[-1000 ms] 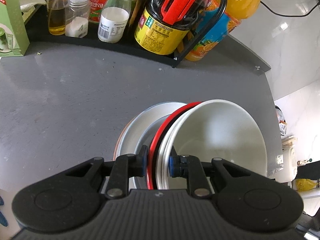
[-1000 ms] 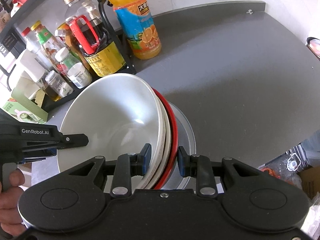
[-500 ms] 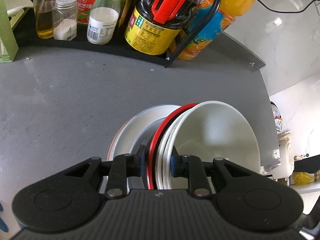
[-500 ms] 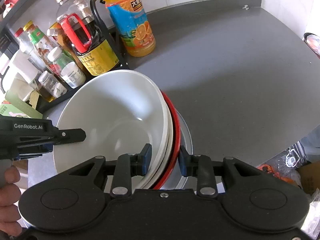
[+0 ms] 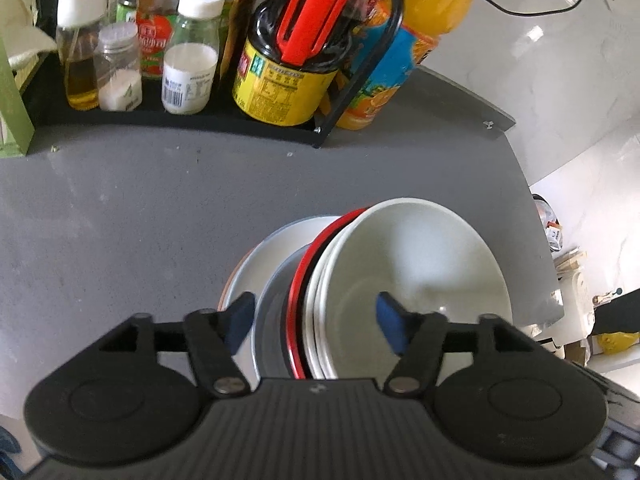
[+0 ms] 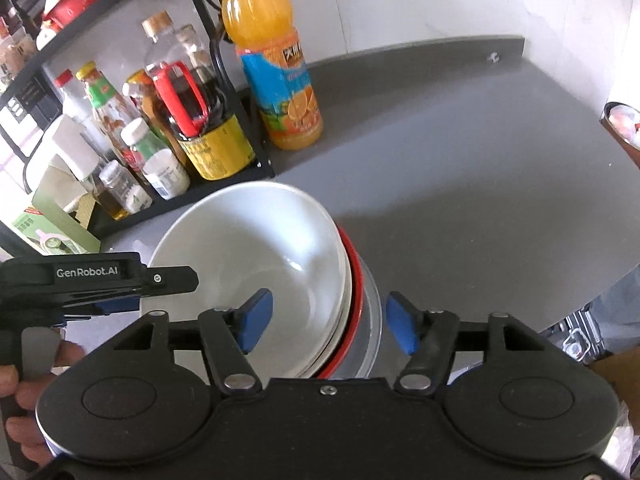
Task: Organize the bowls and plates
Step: 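Open both grippers to release the bowl stack on the plates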
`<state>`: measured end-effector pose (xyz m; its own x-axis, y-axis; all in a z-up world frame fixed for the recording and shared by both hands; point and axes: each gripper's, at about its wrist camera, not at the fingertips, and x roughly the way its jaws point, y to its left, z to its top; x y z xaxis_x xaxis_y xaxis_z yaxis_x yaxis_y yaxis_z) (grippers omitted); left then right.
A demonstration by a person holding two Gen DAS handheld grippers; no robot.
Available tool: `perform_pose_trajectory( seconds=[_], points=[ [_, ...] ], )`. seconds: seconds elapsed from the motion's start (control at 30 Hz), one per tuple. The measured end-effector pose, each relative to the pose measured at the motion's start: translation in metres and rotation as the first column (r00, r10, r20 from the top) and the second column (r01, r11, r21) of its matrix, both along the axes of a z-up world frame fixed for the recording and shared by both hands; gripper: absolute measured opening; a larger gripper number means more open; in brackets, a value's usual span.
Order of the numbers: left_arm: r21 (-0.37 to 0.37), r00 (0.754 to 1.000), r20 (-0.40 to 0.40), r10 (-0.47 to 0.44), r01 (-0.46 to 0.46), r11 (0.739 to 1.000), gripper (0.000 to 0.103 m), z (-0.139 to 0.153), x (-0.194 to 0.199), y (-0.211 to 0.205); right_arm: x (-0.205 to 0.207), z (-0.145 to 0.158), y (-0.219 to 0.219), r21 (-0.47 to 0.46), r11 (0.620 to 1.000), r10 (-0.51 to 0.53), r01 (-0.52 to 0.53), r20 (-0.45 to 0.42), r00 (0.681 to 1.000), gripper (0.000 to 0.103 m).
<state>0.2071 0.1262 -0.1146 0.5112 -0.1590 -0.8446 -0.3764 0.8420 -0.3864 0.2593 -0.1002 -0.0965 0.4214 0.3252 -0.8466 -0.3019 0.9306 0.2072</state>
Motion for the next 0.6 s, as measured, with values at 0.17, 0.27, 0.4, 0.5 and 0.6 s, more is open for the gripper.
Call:
perform_pose_trajectory(
  seconds=[0.17,0.27,0.4,0.5,0.6],
  points=[
    [0.042,0.999,0.022,0.024,-0.024,0.999,0.078,0.014,-0.005,-0.003,-0.003,0.011,-0.014,0.033,0.999,-0.006,0.005,0.027,1.000,0.075],
    [0.056,0.997,0.055,0.045,-0.048,0.997,0.086,0.023,-0.012,-0.006,-0.004,0.016,-0.023,0.040,0.999,-0.015,0.013,0.047,0.999,0.082],
    [0.079,0.995,0.073,0.060,-0.066,0.995,0.091,0.031,-0.020,-0.018,-0.009,0.024,-0.042,0.072,0.997,-0.023,0.019,0.049,0.999,0.088],
    [0.090,0.995,0.074,0.074,-0.080,0.993,0.093,0.037,-0.031,-0.032,-0.018,0.032,-0.063,0.091,0.996,-0.031,0.024,0.073,0.997,0.096],
    [0.107,0.992,0.090,0.093,-0.103,0.989,0.093,0.047,-0.047,-0.048,-0.027,0.038,-0.087,0.100,0.995,-0.032,0.025,0.079,0.996,0.097]
  ],
)
